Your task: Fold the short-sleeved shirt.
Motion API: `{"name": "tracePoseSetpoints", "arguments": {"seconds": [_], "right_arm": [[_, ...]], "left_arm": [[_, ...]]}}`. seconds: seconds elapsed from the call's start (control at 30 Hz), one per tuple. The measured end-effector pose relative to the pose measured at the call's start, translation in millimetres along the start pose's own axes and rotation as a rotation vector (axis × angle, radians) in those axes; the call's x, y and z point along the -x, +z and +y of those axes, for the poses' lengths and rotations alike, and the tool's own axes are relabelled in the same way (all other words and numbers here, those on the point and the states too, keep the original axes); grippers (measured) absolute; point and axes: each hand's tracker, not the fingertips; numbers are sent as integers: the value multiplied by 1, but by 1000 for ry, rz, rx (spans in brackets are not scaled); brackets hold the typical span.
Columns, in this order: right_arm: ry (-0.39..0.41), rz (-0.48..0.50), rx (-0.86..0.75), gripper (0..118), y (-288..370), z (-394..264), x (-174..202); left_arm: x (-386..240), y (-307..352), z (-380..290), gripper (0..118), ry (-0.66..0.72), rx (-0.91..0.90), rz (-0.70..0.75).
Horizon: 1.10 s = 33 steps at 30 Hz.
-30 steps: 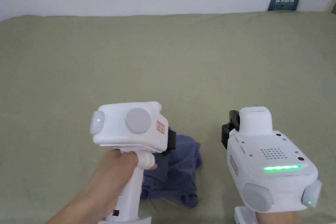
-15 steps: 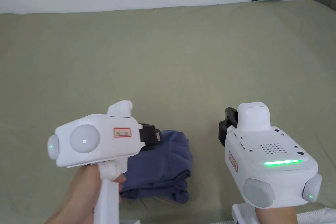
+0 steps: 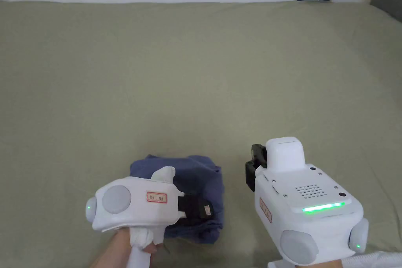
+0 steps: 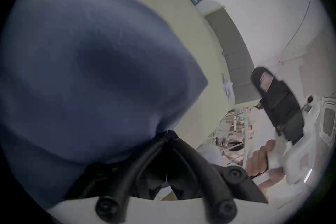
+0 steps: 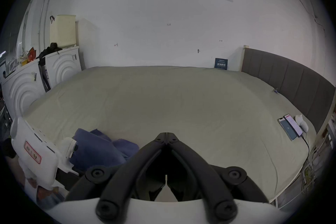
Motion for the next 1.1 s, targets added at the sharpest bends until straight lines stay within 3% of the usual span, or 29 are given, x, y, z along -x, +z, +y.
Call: {"name": "tracePoseSetpoints", "arguments": {"seconds": [0.07,0.17,0.27,0.33,0.4,0.53,0.57,0.63,0.67,0.7,0.73,0.77,0.83,0.97,1.03,1.07,1.1], "right_arm": [[-10,25,0,0,0,2,1],[-87,176,31,0,-3,9,4],[-256,496,175,0,-23,14,6],[-420,734,315,0,-49,7,8],[-483,875,411,0,-75,-7,15],[-542,870,579,0,-124,-35,19],[-579,866,609,0,-134,-44,17],[-740,935,682,0,-158,-64,6],[-796,948,697,0,-165,-70,2],[-844,992,690,0,-167,-74,-1],[-835,1009,682,0,-168,-73,-3],[-817,1002,688,0,-168,-71,-3],[-793,997,696,0,-164,-66,0],[-822,1016,713,0,-167,-69,-2],[-836,1022,714,0,-167,-70,-2],[-837,1022,714,0,-167,-70,-2],[-845,1025,712,0,-168,-71,-3]], "left_arm": [[-10,18,4,0,-87,-46,31],[-12,59,8,0,-100,-87,26],[-5,104,13,0,-107,-160,40],[6,125,17,0,-98,-199,59],[20,143,18,0,-87,-217,106],[30,159,17,0,-64,-214,129],[34,159,18,0,-56,-201,121],[40,154,23,1,-45,-170,105],[42,153,24,10,-39,-162,97],[45,150,25,40,-23,-141,65],[56,146,33,97,-26,-134,34],[59,141,35,118,-32,-127,18],[68,126,39,116,-33,-136,29],[58,91,46,111,47,-38,-107],[78,69,50,98,56,-39,-138],[77,68,50,82,51,-51,-156],[75,66,51,82,47,-59,-128]]}}
